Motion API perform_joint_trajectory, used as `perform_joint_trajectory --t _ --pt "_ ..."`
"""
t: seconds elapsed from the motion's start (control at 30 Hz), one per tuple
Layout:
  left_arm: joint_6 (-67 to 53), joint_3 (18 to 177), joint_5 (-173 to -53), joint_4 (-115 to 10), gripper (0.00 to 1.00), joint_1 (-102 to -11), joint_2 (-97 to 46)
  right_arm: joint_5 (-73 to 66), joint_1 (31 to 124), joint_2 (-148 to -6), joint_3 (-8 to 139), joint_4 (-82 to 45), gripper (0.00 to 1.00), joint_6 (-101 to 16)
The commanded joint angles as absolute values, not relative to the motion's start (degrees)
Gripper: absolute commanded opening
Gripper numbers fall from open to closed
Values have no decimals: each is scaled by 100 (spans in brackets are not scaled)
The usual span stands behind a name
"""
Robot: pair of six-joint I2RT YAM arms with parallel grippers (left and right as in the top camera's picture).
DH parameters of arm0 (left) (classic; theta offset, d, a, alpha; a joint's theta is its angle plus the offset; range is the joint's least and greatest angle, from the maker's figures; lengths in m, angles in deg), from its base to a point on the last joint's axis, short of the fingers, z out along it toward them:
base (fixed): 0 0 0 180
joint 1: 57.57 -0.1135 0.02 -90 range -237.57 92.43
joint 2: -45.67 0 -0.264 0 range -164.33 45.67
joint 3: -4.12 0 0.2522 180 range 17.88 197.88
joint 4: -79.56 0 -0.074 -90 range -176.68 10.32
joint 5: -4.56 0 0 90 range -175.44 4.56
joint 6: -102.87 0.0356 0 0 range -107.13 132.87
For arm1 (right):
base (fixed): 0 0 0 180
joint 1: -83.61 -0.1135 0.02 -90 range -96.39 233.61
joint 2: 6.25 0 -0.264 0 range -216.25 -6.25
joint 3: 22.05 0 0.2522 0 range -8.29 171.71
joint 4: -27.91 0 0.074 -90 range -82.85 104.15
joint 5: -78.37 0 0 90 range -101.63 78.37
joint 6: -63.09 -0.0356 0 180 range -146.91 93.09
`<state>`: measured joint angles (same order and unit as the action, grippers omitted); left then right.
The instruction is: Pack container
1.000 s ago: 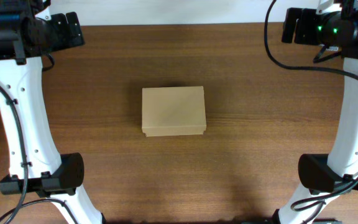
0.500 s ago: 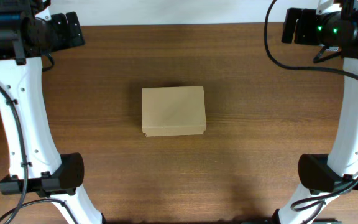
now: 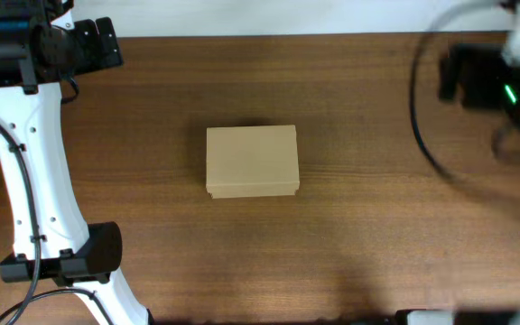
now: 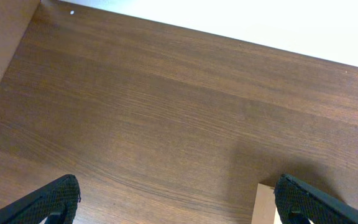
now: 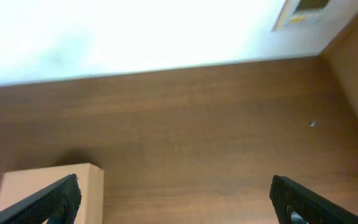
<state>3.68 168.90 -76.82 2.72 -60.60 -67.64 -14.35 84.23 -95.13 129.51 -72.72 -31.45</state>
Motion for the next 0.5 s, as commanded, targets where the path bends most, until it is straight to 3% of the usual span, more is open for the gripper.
perform_joint_trajectory --t 0.0,0.47 --pt "399 16943 -7660 277 100 -6084 -6716 -1708 8438 -8071 11511 -6857 99 -3162" --pt "399 16943 -7660 277 100 -6084 -6716 -1746 8438 -3649 5771 -3499 99 -3162"
